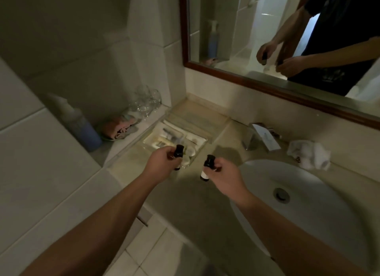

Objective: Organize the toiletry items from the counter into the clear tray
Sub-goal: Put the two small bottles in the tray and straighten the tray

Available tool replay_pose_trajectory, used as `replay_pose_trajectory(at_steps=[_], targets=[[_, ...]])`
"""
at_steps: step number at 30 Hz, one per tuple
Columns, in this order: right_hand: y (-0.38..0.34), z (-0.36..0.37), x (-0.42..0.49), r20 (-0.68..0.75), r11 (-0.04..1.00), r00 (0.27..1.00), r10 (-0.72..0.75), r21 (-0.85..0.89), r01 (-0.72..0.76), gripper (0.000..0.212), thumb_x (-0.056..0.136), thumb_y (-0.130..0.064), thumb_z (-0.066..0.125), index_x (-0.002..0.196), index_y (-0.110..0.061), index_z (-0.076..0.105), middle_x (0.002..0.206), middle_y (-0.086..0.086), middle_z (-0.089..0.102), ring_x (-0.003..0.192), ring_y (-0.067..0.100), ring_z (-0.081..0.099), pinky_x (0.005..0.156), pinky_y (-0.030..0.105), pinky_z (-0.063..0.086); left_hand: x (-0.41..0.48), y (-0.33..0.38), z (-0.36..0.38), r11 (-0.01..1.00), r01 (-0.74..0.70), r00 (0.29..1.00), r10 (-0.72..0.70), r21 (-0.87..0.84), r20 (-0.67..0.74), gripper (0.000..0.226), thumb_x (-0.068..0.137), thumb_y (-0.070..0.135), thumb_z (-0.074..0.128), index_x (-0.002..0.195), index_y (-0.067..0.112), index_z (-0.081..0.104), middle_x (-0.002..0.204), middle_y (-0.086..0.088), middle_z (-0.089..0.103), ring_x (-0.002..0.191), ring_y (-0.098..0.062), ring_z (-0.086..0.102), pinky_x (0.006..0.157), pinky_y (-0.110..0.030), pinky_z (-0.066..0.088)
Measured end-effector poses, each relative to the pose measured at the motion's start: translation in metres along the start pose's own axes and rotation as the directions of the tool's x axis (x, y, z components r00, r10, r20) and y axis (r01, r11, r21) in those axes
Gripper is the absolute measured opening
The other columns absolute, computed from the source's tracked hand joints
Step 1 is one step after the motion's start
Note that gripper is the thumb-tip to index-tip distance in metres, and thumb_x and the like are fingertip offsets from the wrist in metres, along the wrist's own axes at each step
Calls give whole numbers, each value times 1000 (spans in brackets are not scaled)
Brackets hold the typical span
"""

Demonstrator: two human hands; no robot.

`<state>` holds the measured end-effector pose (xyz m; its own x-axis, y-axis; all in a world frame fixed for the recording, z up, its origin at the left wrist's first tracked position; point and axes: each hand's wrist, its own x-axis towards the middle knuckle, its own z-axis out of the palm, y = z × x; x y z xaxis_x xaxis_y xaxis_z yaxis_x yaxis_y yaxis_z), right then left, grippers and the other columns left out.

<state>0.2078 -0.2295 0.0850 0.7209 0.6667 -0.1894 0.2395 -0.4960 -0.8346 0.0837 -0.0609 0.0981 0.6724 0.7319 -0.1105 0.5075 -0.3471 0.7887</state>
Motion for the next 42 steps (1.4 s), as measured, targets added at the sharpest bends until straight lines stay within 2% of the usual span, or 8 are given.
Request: replay_pose_trajectory(at_steps=[3,8,11,15,20,24,30,42], targets=[[-7,13,30,44,999,999,7,53,-10,15,88,-29,67,96,-25,54,82,-17,57,73,-4,53,60,17,40,24,-10,-6,999,32,999,-32,42,-2,28,80,17,72,108,15,67,90,-2,69,76,-12,63,62,-18,44],[-18,37,68,55,996,996,63,67,-67,23,82,-32,72,91,-26,52,79,-9,61,74,12,60,60,25,42,62,-19,-18,990,57,998,-56,128,-9,23,77,21,75,97,14,66,84,0,67,73,-14,62,56,-19,41],[-20,50,83,53,993,994,97,67,-100,23,80,-32,73,87,-23,53,73,-8,62,67,10,59,56,25,41,86,-22,-21,981,66,997,-74,183,35,25,74,23,77,94,12,66,84,-2,70,73,-17,65,57,-26,48],[-28,65,106,54,982,981,185,11,-186,29,75,-39,71,97,-25,57,84,-7,68,74,8,64,58,26,46,119,-32,-17,980,70,988,-93,187,122,15,77,17,75,89,12,67,70,5,62,60,-4,56,44,-9,36],[-38,86,131,26,943,947,321,-98,-317,24,80,-36,69,94,-25,53,91,-2,68,81,16,66,65,31,53,148,-47,-8,954,-18,950,-77,299,303,20,79,31,71,89,14,72,74,2,61,71,-13,60,61,-24,41],[-43,103,141,-36,904,924,380,-196,-380,28,80,-45,70,91,-24,54,90,-1,68,80,17,66,69,34,57,162,-61,0,954,-26,929,-87,297,361,26,74,42,71,75,16,69,70,0,66,64,-15,63,55,-29,47],[-53,112,147,-94,869,916,390,-291,-400,32,77,-51,70,68,-30,48,76,-6,63,70,14,64,64,32,54,171,-72,0,967,16,916,-116,255,384,26,76,37,75,89,15,70,81,0,71,74,-15,66,63,-30,52],[-47,123,146,-118,882,954,275,-364,-299,44,83,-40,65,123,-30,49,101,-2,70,85,19,68,64,30,53,173,-73,2,940,-36,904,-114,340,412,23,80,39,71,71,18,69,58,6,59,55,-8,58,48,-25,39]])
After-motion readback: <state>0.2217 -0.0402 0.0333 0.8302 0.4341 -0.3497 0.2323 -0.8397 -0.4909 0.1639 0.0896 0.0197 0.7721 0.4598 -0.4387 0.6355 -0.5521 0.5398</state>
